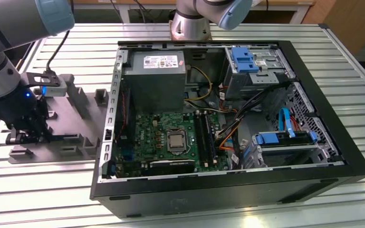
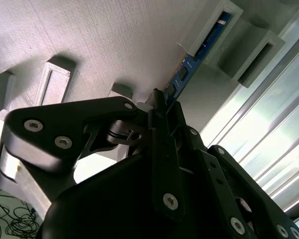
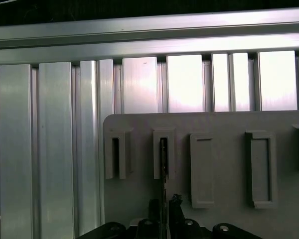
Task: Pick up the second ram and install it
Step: 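Pick up the second ram and move it above second insertion slot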
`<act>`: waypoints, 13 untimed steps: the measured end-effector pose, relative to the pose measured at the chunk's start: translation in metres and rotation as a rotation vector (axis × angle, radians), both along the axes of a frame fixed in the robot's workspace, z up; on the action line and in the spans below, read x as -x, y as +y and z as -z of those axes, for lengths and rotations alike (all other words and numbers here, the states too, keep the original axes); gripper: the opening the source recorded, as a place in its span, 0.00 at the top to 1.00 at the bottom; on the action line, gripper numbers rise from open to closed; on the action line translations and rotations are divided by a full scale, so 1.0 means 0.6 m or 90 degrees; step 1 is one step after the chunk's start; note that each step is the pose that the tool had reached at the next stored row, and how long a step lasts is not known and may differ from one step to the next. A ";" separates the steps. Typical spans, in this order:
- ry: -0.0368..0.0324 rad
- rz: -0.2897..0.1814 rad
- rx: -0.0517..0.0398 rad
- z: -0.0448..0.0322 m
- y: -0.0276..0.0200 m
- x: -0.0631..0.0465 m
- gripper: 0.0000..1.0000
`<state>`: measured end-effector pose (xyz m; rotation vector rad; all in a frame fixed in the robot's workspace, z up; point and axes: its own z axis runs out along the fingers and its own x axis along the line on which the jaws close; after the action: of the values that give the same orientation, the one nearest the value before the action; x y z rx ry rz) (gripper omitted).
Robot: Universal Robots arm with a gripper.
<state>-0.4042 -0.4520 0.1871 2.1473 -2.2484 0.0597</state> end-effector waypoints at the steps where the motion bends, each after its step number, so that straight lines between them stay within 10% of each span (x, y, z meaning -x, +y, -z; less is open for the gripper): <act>1: 0.0000 0.000 0.0000 0.000 0.0000 0.000 0.78; 13: 0.0000 0.000 -0.0017 -0.002 -0.0003 0.000 0.78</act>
<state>-0.4042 -0.4521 0.1882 2.1485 -2.2498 0.0568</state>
